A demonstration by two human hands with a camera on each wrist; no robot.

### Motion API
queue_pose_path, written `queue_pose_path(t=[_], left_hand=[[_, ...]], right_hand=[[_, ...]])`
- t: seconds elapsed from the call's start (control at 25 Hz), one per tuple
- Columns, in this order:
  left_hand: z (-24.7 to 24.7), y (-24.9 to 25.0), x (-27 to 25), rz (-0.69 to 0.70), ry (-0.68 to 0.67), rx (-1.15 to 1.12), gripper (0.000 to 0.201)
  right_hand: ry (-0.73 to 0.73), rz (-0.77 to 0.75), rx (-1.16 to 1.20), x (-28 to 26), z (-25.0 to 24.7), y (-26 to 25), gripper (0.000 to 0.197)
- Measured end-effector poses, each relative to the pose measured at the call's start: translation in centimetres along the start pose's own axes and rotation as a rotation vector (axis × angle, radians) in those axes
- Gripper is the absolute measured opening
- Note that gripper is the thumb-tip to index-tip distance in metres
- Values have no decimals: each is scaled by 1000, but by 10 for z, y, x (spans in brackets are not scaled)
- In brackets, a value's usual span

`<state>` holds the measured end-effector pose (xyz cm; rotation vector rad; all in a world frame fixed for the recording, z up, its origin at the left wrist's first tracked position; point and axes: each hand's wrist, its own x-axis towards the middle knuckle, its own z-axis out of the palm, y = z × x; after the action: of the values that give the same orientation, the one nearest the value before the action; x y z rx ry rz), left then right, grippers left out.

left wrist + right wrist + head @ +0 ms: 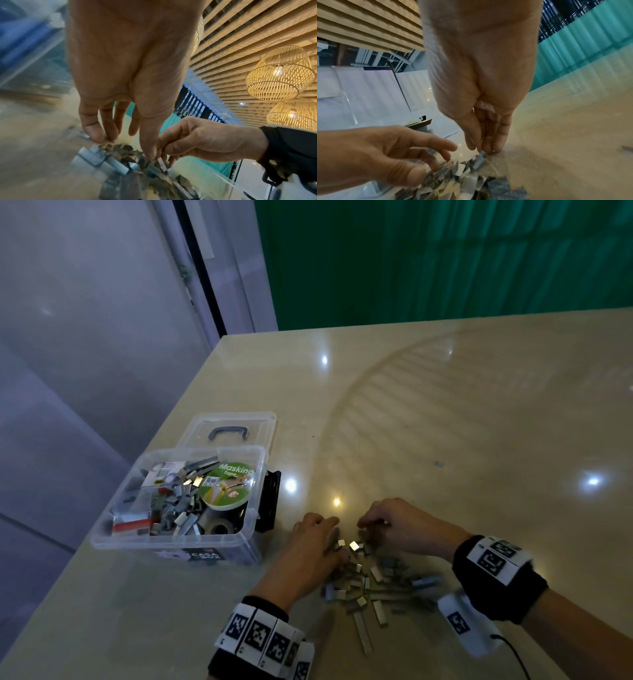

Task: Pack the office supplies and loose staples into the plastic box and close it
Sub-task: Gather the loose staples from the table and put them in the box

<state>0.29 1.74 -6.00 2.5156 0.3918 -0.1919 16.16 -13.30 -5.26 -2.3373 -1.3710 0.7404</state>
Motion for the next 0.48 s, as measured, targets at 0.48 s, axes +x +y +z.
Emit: queue_pose_path(t=[0.48], left_hand=[[3,23,17,-8,176,-267,28]], right_hand=[[217,482,-136,24,-59,109,51]])
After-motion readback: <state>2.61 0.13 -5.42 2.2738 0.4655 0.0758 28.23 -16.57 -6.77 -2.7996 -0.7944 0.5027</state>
